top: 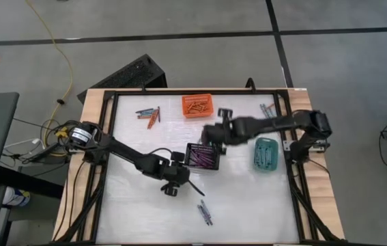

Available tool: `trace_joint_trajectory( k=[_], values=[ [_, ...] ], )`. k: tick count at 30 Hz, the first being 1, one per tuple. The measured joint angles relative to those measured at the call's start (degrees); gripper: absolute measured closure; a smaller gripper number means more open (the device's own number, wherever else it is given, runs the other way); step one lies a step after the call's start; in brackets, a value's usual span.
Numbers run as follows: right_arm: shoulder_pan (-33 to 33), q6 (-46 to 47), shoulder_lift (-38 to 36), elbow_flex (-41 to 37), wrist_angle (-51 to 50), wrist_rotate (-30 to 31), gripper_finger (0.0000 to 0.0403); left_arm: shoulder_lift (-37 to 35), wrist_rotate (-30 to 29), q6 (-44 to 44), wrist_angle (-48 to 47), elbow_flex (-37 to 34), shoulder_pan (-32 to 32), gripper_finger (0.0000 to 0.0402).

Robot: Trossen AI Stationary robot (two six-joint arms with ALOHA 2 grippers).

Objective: Sort crayons
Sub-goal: Put the orange crayon into the orange bin

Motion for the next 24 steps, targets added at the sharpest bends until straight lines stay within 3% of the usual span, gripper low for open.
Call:
trace_joint_trajectory(
  k=[8,16,24],
  values=[
    [-12.47,-15.59,0.28,0.02,11.92,-10.49,0.0403,-3.22,-4.45,-8.03,-2.17,-1.17,-3.47,0.0237],
    [-21.57,-26.49,1.40,0.15,20.40,-22.53,0.0403,-13.45,-20.10,-17.31,-12.91,-1.12,-9.06,0.0237],
    [-29.34,-29.53,9.17,0.11,25.58,-30.00,0.0403,-22.28,-33.59,-30.27,-27.76,-1.08,-14.07,0.0237]
  ],
)
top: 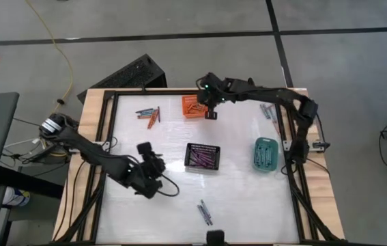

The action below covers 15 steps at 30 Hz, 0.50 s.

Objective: Sort crayons
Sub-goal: Put the orange crayon into the orange bin

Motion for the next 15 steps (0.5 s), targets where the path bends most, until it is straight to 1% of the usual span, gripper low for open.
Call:
trace_joint_trajectory(
  k=[3,6,9,12,15],
  values=[
    [-2.03,-0.11,3.54,0.44,0.74,-2.19,0.0403,-2.75,-3.52,-5.75,-7.17,0.02,-0.95,0.0237],
    [-3.14,0.27,6.63,2.28,0.44,-2.97,0.0403,-5.49,-6.62,-11.29,-13.84,0.02,-1.48,0.0237],
    [-3.80,0.35,9.09,4.68,0.06,-3.92,0.0403,-8.19,-8.30,-15.81,-20.31,0.00,-2.03,0.0237],
    [-3.82,0.51,11.13,7.15,-0.59,-6.61,0.0402,-10.60,-9.81,-19.05,-24.29,-0.08,-2.03,0.0237],
    [-3.68,0.68,13.15,9.95,-2.91,-7.24,0.0399,-13.63,-10.37,-20.19,-24.71,-2.13,-1.67,0.0237]
  ],
)
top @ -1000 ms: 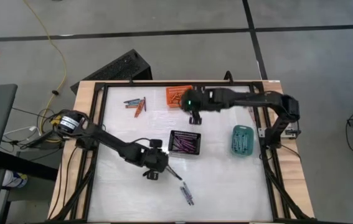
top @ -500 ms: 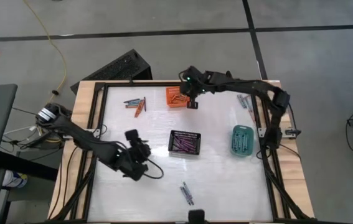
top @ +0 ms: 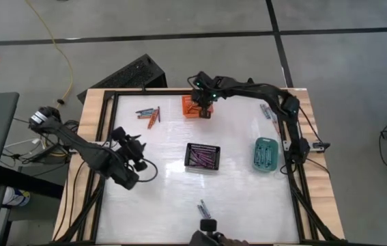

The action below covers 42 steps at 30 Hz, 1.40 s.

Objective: Sort crayons
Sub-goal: Put the orange crayon into the orange bin, then put the blue green crayon into the green bin

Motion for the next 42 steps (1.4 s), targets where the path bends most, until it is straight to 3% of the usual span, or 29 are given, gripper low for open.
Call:
trace_joint_trajectory(
  k=[6,11,18,23,30,35,42],
  values=[
    [-0.34,1.16,3.03,3.74,-3.44,-2.40,0.0389,-6.59,0.24,-1.97,4.55,-9.01,1.73,0.0237],
    [-0.64,2.84,3.17,4.89,-3.46,-3.31,0.0347,-12.89,1.52,-2.88,11.42,-16.36,4.44,0.0237],
    [-0.64,3.61,0.46,5.07,-4.58,-3.42,0.0308,-18.12,5.08,2.65,15.96,-18.33,12.53,0.0237],
    [-0.04,3.55,-2.97,5.09,-7.21,-4.89,0.0301,-18.28,14.16,14.96,23.70,-18.33,19.05,0.0237],
    [3.47,3.58,-10.08,5.09,-16.63,-6.15,0.0300,-14.52,34.97,34.94,42.66,-18.33,20.67,0.0237],
    [8.97,6.40,-16.24,5.09,-24.96,-6.29,0.0300,-9.41,46.35,42.07,57.20,-18.33,19.53,0.0237],
    [22.05,14.76,-24.19,4.61,-32.22,-6.27,0.0300,2.50,55.09,47.59,70.59,-18.30,17.04,0.0237]
  ],
)
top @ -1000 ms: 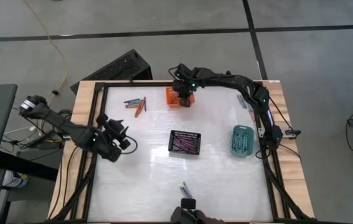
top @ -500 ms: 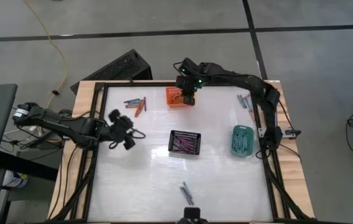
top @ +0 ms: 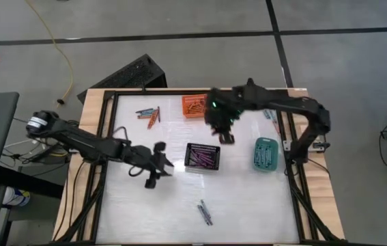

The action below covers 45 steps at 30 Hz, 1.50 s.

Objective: Sort crayons
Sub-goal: Put the blue green crayon into the green bin

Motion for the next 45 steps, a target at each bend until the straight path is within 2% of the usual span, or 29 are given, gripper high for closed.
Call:
trace_joint_trajectory(
  k=[3,6,13,21,30,35,39,45],
  values=[
    [6.82,5.52,-3.32,-1.56,-0.69,0.02,0.0300,5.63,3.71,2.16,5.47,0.51,-1.40,0.0237],
    [14.02,12.40,-5.87,-2.79,-0.62,0.88,0.0300,10.85,5.92,4.71,6.70,3.17,-2.95,0.0237],
    [31.57,28.57,-7.44,-3.56,-0.20,11.08,0.0300,21.35,9.64,10.66,5.70,12.23,-5.72,0.0237],
    [45.44,42.12,-4.67,-3.56,0.89,20.93,0.0300,29.92,11.99,15.95,1.55,21.04,-7.44,0.0237],
    [54.26,52.26,0.29,-3.56,0.88,31.82,0.0300,37.86,14.67,22.60,1.01,28.65,-6.89,0.0237],
    [56.58,57.32,5.01,-3.56,0.73,33.59,0.0300,42.73,17.30,25.26,-3.05,33.45,-5.61,0.0240],
    [57.92,60.62,8.22,-3.56,0.29,33.63,0.0300,44.37,17.87,27.39,-5.82,36.11,-4.83,0.0262],
    [60.04,65.67,11.24,-3.56,-0.67,36.51,0.0300,44.46,19.84,29.73,-5.90,36.37,-4.31,0.0307]
  ],
)
